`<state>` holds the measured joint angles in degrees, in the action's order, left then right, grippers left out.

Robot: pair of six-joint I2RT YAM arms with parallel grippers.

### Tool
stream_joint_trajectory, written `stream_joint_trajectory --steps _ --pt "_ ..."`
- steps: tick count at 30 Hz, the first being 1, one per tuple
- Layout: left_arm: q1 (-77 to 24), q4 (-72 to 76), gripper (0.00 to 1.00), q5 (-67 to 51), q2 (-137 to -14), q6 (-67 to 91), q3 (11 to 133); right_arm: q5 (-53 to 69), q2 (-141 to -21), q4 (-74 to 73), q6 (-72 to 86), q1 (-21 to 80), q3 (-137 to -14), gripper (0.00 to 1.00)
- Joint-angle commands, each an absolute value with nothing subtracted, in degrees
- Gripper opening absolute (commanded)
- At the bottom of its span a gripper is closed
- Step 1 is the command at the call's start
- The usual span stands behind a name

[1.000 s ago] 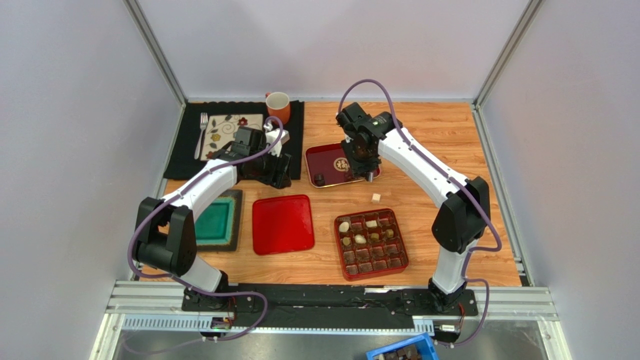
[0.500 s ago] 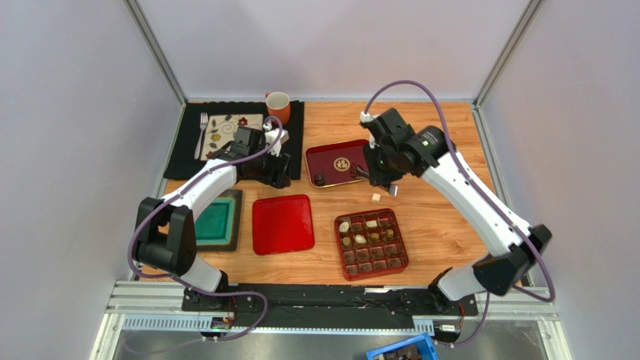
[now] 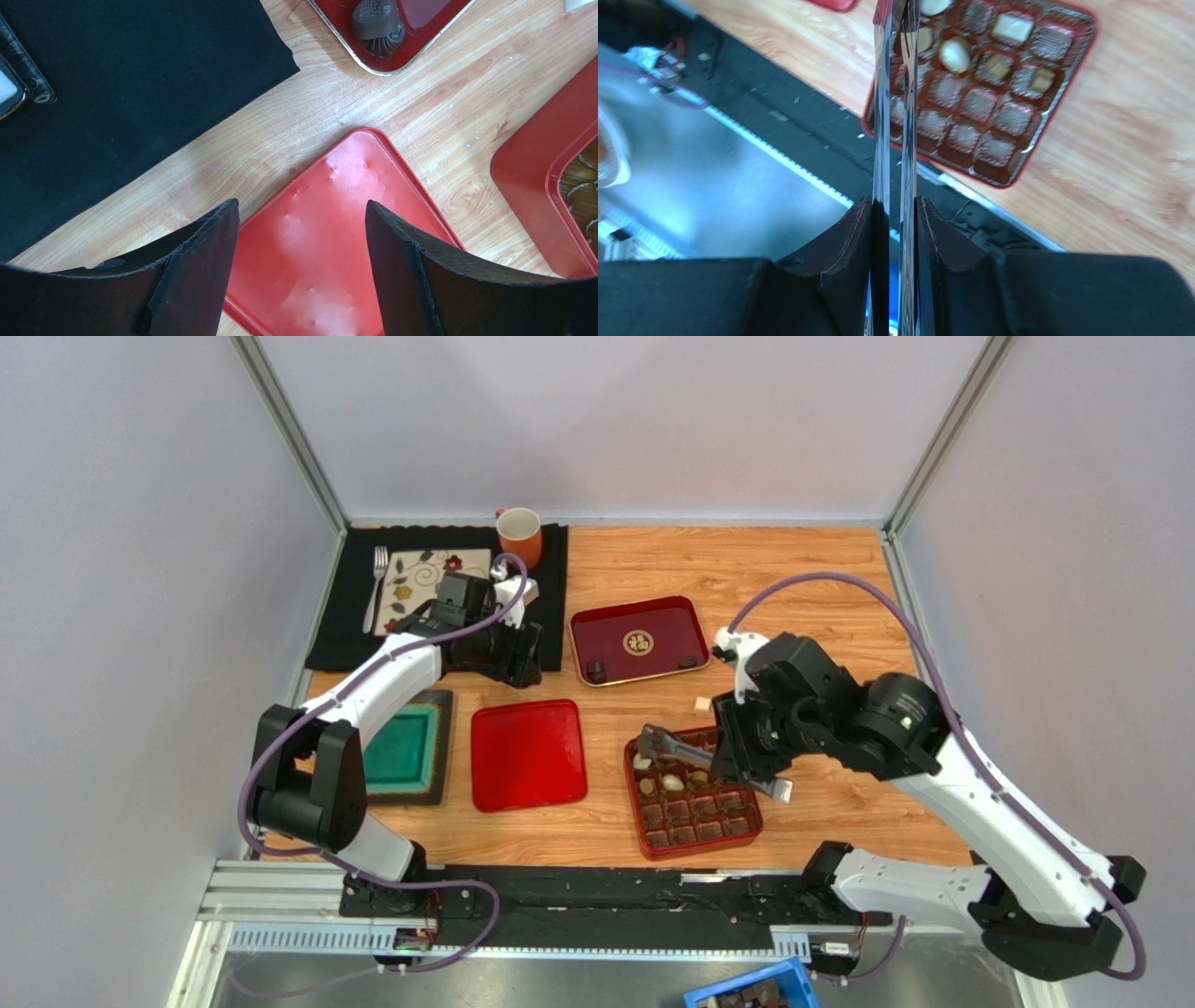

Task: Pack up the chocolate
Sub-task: Pick up the fake chocolate from the plate, then place the fake chocolate in the packing box.

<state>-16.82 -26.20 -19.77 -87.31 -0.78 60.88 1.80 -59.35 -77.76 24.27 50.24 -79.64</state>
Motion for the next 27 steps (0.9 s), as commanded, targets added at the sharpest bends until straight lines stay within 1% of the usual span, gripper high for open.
stream_joint_trajectory --steps 1,5,10,19,26,27 --pt "-16.52 -26.72 0.75 -19.43 -84.20 -2.02 60.65 5.53 -54.15 -86.30 30.41 53.35 -77.70 0.26" --pt "-16.52 -27.16 0.75 -19.07 -83.32 -1.93 60.38 6.41 -51.60 -87.10 32.25 55.46 -74.81 0.27" --pt "-16.52 -27.86 0.75 -18.81 -82.44 -2.72 59.94 6.51 -51.15 -88.68 32.17 56.16 -71.99 0.27" --pt "-16.52 -28.39 0.75 -19.86 -81.83 -2.72 60.47 3.25 -53.87 -91.32 31.64 56.25 -70.58 0.28" --pt "-16.52 -28.56 0.75 -21.00 -81.48 -2.37 61.08 4.04 -55.19 -91.93 31.64 56.16 -67.68 0.29" --pt "-16.52 -28.48 0.75 -21.18 -81.30 -2.29 61.08 4.22 -55.28 -91.93 31.73 56.16 -67.59 0.30"
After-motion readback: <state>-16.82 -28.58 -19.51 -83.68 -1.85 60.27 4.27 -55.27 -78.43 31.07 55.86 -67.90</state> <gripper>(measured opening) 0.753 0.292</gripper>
